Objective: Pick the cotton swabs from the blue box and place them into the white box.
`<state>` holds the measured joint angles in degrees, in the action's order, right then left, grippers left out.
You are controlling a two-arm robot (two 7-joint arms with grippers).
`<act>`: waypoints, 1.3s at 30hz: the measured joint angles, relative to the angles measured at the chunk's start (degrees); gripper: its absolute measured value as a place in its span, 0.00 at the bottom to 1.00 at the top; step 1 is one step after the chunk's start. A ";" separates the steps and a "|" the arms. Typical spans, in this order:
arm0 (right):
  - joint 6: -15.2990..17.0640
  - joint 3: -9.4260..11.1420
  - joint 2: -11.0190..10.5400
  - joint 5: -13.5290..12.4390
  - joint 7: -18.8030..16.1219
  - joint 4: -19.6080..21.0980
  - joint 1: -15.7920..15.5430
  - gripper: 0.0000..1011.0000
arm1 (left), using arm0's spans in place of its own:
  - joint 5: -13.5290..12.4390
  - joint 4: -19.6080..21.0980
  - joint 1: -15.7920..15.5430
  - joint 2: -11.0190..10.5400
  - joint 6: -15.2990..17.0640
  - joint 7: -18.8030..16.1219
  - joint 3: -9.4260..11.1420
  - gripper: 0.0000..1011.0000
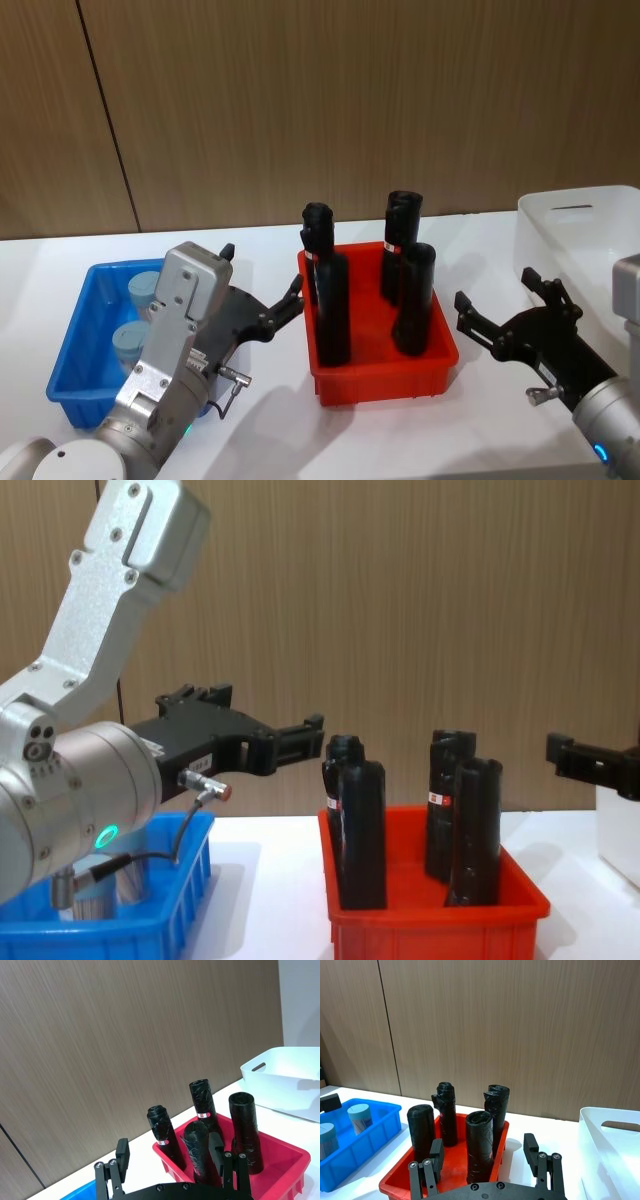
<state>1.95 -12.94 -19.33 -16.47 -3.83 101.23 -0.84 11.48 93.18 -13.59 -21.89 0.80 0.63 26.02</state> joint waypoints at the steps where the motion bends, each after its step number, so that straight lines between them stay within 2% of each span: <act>1: 0.00 0.00 0.00 0.00 0.00 0.00 0.00 0.99 | 0.00 0.00 0.00 0.00 0.00 0.00 0.00 0.99; 39: 0.00 0.00 0.00 0.00 0.00 0.00 0.00 0.99 | 0.00 0.00 0.00 0.00 0.00 0.00 0.00 0.99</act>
<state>1.95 -12.94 -19.33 -16.46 -3.83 101.23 -0.84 11.48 93.18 -13.59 -21.89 0.80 0.62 26.02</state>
